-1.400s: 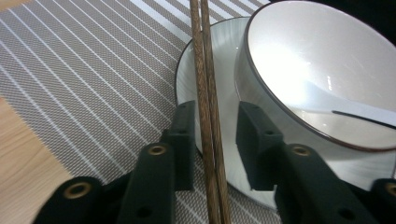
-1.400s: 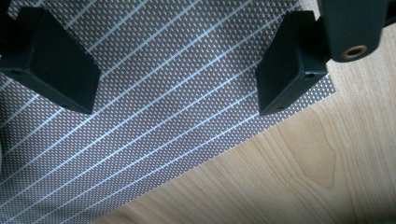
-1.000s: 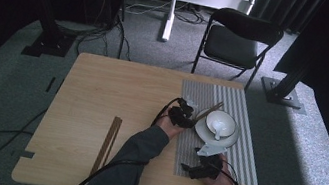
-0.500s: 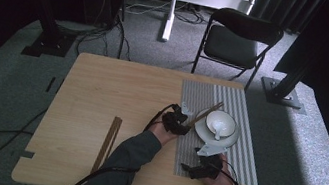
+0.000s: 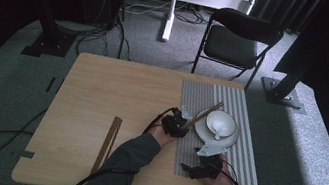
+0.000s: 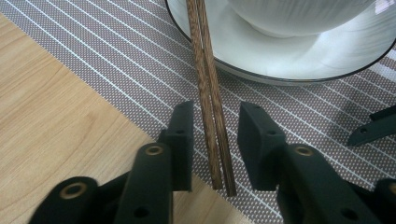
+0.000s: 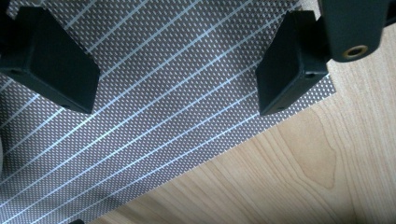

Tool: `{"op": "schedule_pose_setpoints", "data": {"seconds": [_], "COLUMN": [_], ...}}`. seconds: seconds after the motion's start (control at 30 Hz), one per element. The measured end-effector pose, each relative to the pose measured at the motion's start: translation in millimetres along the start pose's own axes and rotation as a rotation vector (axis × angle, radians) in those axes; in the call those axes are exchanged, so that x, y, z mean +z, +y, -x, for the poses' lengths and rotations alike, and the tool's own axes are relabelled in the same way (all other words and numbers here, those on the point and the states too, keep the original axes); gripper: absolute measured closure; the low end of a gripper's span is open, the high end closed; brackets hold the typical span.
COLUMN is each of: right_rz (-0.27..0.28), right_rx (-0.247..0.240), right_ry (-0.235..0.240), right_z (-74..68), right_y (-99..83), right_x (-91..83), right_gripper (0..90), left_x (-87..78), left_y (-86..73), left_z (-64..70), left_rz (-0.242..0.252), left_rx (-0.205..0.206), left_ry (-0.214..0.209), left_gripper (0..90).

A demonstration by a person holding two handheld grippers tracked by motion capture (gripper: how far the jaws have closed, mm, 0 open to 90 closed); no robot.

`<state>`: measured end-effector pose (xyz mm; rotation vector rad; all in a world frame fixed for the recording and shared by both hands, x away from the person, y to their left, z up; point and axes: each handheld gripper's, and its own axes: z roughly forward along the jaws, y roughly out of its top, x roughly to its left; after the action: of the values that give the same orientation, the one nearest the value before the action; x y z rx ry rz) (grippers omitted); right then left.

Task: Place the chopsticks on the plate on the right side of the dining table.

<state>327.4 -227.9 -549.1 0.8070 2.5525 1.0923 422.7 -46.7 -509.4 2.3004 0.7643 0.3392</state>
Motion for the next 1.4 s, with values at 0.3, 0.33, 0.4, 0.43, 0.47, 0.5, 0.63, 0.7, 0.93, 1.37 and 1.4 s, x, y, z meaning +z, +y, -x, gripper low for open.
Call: {"op": "schedule_pose_setpoints", "data": {"seconds": [0.3, 0.33, 0.4, 0.43, 0.47, 0.5, 0.63, 0.7, 0.93, 1.37, 1.4], "right_rz": [-0.005, -0.009, -0.011, -0.014, -0.015, -0.015, -0.008, 0.001, 0.037, 0.086, 0.089], "right_rx": [-0.010, -0.007, -0.004, -0.001, -0.004, -0.005, -0.005, -0.006, 0.020, 0.059, 0.060], "right_ry": [0.006, 0.011, 0.013, 0.015, 0.015, 0.019, 0.028, 0.029, 0.011, -0.067, -0.078], "right_z": [-2.3, -2.6, -3.4, -3.9, -4.1, -4.8, -7.0, -7.8, -9.6, -3.9, -2.3], "right_y": [1.0, 1.1, 1.2, 1.2, 1.2, 1.1, 1.9, 3.4, 4.0, -6.5, -7.6], "right_x": [-2.1, -2.8, -3.8, -4.5, -5.0, -6.1, -9.5, -13.8, -34.0, -73.3, -76.0], "right_gripper": [19.9, 21.7, 23.9, 25.0, 26.1, 26.8, 29.1, 30.2, 32.7, 37.4, 37.5], "left_x": [3.2, 3.0, 3.3, 3.2, 3.4, 3.5, 6.6, 8.0, 12.5, 17.7, 17.7], "left_y": [2.7, 3.3, 4.4, 4.9, 5.6, 6.1, 8.0, 9.4, 14.8, 21.9, 22.7], "left_z": [0.5, -0.1, -1.4, -2.0, -3.1, -4.1, -6.9, -8.0, -12.6, -18.1, -18.6], "left_rz": [-0.005, -0.007, -0.006, -0.007, -0.006, -0.009, -0.009, -0.011, -0.007, -0.002, -0.005], "left_rx": [0.014, 0.018, 0.015, 0.016, 0.016, 0.017, 0.019, 0.023, 0.037, 0.063, 0.069], "left_ry": [0.003, 0.005, 0.006, 0.007, 0.008, 0.008, 0.008, 0.007, 0.000, -0.014, -0.016], "left_gripper": [76.4, 76.7, 77.8, 78.4, 78.7, 79.1, 79.5, 79.6, 79.6, 79.7, 79.7]}}
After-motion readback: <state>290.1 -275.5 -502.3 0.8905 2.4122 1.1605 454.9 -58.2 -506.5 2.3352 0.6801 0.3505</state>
